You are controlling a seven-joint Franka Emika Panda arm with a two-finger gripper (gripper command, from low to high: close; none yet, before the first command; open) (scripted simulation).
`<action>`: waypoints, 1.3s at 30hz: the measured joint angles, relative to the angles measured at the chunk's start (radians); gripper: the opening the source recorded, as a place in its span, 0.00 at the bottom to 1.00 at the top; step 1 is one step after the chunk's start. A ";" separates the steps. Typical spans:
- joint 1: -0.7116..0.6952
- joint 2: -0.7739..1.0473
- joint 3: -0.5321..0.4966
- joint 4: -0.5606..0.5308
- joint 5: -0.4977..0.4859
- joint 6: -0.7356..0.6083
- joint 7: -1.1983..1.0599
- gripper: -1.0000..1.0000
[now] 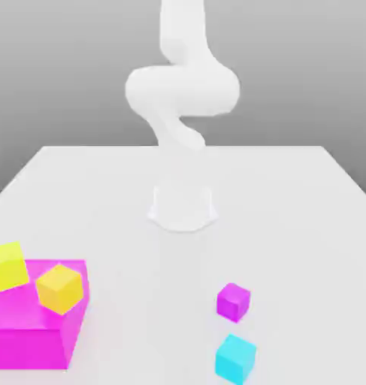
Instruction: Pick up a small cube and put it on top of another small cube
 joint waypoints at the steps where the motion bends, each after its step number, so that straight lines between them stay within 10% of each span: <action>1: 0.021 0.039 -0.013 -0.007 0.009 0.016 -0.037 0.50; 31: 0.231 1.115 -0.051 -0.141 0.097 0.526 -0.820 0.50; 32: 0.225 1.137 -0.045 -0.137 0.102 0.543 -0.824 0.00; 39: 0.225 1.135 -0.045 -0.138 0.098 0.539 -0.822 0.00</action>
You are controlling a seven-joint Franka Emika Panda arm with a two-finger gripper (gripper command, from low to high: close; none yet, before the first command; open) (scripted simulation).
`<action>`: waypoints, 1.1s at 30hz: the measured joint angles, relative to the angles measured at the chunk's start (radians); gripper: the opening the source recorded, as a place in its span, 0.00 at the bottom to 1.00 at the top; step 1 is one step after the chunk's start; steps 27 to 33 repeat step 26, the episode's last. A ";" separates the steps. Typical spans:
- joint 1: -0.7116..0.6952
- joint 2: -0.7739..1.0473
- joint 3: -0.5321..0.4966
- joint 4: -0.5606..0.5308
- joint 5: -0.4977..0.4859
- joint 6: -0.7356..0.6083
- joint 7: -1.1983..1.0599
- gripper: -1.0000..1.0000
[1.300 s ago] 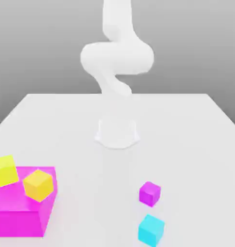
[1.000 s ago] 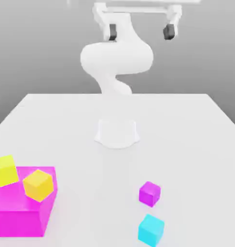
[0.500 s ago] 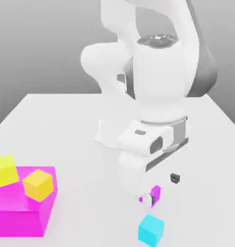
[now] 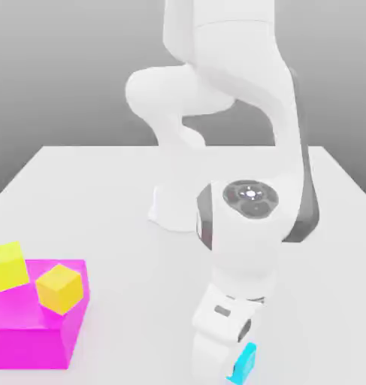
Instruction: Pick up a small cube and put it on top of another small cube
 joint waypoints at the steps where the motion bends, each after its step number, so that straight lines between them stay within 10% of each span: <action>1: 0.002 -0.025 -0.004 -0.005 -0.009 -0.019 0.007 0.00; 17: -0.338 -0.550 -0.272 -0.052 -0.173 -0.487 0.317 0.00; 22: -0.351 -0.448 -0.291 -0.090 -0.122 -0.354 0.293 0.00; 23: -0.347 -0.433 -0.295 -0.095 -0.115 -0.335 0.288 1.00; 33: -0.344 -0.433 -0.295 -0.095 -0.115 -0.335 0.288 1.00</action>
